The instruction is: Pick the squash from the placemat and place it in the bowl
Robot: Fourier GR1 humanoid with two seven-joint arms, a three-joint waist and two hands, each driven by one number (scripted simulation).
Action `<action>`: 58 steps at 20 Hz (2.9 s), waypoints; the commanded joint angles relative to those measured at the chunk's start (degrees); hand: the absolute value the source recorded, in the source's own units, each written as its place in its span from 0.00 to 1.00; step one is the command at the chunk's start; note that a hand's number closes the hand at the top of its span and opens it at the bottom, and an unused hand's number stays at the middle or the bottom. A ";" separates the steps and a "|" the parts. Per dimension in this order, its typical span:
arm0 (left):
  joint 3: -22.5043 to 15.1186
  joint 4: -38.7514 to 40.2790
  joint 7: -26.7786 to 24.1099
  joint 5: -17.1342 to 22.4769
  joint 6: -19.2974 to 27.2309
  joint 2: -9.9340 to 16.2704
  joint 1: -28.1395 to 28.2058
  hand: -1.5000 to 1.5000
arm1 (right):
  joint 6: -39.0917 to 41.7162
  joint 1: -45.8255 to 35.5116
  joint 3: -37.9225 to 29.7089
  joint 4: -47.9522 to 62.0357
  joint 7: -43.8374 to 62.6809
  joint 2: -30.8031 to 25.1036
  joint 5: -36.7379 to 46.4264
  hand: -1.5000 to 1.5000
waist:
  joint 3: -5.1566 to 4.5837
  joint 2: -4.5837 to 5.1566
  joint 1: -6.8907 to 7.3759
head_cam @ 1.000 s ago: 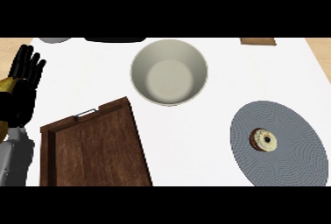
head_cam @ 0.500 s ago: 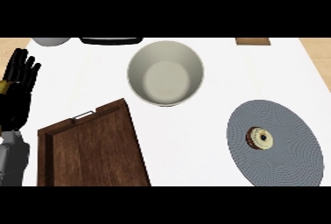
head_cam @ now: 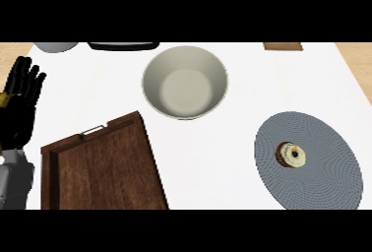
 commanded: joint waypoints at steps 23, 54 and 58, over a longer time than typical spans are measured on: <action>-0.24 2.62 -3.05 -0.42 -1.69 -0.47 -1.40 0.50 | -25.66 6.46 10.52 10.54 20.55 28.56 9.01 0.00 | 0.04 0.95 1.96; -0.80 1.71 -1.74 -0.49 -1.58 -1.17 -2.98 0.50 | -23.56 8.67 -18.35 27.89 -7.62 -1.48 -17.79 0.00 | 0.22 2.00 3.13; -1.33 0.72 -0.79 -0.70 -0.88 -1.69 -3.70 0.50 | -18.31 13.38 -18.84 30.21 -12.68 -5.59 -18.01 0.00 | 0.34 2.24 3.47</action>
